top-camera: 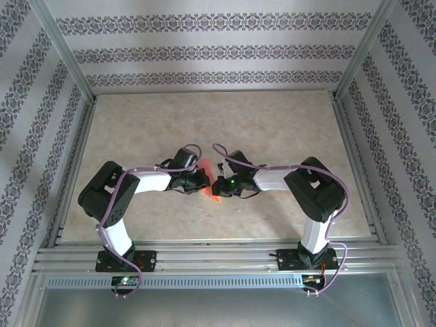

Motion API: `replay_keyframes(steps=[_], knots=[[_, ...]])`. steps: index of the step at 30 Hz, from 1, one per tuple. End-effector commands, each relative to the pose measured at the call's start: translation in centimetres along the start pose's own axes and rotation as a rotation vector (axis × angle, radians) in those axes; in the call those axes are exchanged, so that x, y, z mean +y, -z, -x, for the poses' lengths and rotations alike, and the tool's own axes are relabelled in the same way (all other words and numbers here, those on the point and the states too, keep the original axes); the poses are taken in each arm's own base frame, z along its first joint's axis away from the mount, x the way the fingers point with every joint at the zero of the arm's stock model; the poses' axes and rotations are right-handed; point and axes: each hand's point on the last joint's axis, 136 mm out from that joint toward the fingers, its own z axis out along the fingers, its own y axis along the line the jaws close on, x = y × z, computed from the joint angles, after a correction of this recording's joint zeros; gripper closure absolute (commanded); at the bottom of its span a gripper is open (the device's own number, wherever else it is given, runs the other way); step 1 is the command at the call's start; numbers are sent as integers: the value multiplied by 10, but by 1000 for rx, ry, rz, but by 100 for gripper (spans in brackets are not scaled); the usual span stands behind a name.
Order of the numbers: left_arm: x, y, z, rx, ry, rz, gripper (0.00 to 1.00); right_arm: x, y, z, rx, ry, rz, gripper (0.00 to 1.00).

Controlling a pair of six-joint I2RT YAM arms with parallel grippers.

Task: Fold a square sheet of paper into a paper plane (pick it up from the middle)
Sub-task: Fourth fold the wing at the center of the table.

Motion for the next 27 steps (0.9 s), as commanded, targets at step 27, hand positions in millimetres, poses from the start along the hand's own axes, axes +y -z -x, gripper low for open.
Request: replay_keyframes(steps=[27], knots=[[72, 32, 116, -142, 38, 159, 87, -68, -9, -44, 144, -65, -257, 91]])
